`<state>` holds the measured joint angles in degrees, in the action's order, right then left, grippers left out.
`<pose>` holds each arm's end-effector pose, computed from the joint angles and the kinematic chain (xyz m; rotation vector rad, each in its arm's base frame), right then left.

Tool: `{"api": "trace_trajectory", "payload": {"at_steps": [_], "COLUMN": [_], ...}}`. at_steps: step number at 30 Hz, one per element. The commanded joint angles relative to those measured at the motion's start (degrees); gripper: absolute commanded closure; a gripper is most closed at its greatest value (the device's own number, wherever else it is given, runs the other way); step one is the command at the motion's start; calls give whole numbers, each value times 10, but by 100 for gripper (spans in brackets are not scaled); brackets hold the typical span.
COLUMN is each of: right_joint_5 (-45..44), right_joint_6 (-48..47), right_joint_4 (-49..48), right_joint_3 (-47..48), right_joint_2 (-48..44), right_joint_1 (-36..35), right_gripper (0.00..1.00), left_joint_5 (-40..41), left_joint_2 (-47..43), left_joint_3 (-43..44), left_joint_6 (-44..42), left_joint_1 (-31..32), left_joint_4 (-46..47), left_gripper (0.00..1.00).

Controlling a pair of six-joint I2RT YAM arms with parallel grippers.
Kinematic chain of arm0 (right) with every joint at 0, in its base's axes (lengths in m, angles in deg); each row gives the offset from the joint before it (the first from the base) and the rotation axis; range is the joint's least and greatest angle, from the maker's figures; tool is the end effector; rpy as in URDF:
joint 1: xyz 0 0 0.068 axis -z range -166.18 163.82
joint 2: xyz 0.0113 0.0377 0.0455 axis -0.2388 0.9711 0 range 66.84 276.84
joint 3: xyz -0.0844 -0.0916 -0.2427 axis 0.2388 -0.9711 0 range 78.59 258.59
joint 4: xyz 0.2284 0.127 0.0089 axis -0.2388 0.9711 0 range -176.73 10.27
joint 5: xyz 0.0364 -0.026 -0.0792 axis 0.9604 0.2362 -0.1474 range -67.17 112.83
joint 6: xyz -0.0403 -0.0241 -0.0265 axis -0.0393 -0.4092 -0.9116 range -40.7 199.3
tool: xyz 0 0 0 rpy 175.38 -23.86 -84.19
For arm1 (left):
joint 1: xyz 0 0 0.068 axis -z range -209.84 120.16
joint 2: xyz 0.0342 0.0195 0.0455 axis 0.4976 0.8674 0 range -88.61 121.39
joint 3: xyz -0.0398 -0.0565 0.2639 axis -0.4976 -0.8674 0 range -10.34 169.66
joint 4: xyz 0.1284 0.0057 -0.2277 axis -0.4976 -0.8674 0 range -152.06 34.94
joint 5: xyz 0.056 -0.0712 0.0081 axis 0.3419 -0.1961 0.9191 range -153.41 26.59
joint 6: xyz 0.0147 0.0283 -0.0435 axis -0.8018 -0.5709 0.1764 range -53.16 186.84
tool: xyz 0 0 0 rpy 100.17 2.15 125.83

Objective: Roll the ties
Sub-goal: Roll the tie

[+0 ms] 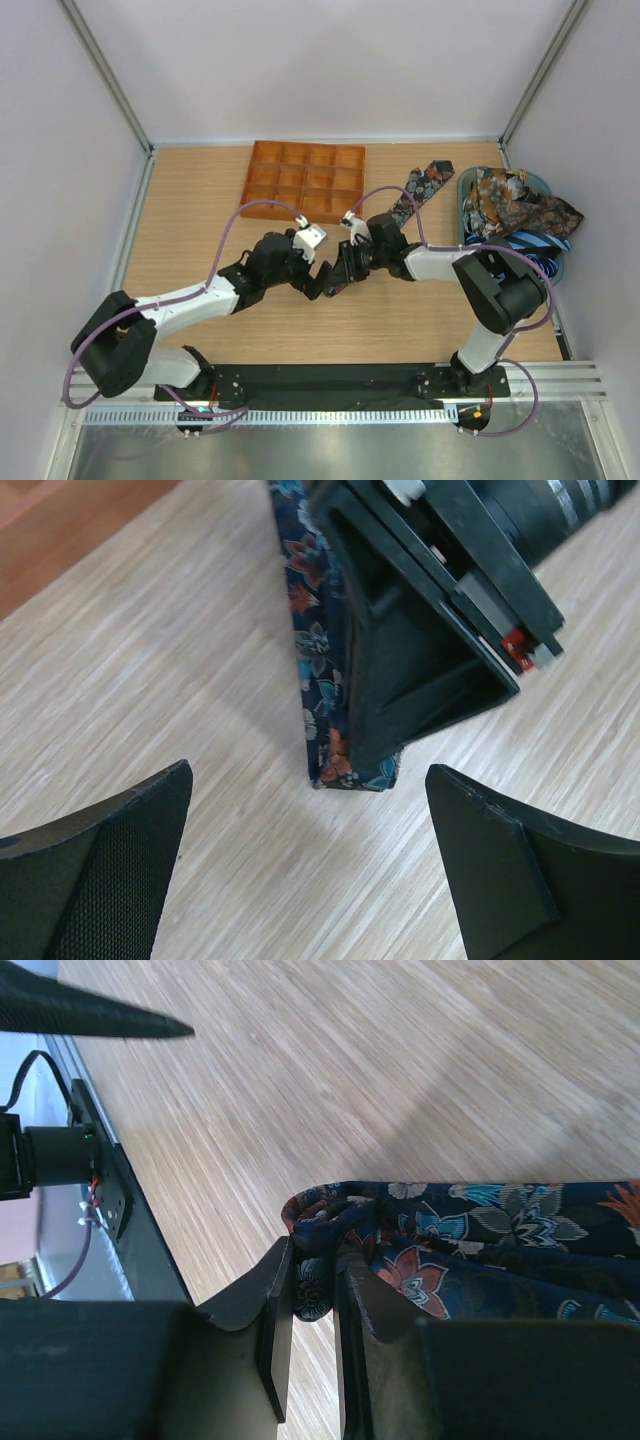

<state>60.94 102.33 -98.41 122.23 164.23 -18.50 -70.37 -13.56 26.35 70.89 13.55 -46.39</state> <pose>0.2612 0.1912 0.1448 -0.5646 2.3746 1.2360 0.1978 -0.1928 0.2094 0.7936 1.9948 -0.6211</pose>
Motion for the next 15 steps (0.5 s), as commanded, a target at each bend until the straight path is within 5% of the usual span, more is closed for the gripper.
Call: {"api": "trace_trajectory", "payload": {"at_steps": [1,15], "right_joint_5": [25,42], "right_joint_6": [15,25], "right_joint_4": [-36,-44], "right_joint_3": [-6,-2], "right_joint_2": [13,57], "right_joint_1": [15,48], "right_gripper": [81,81], "left_joint_5": [-52,-26], "left_joint_2": [26,155], "left_joint_3": [28,131], "left_joint_6": [-54,-108], "left_joint_1": [8,41], "left_joint_4": [-5,-125], "left_gripper": [0,2]}}
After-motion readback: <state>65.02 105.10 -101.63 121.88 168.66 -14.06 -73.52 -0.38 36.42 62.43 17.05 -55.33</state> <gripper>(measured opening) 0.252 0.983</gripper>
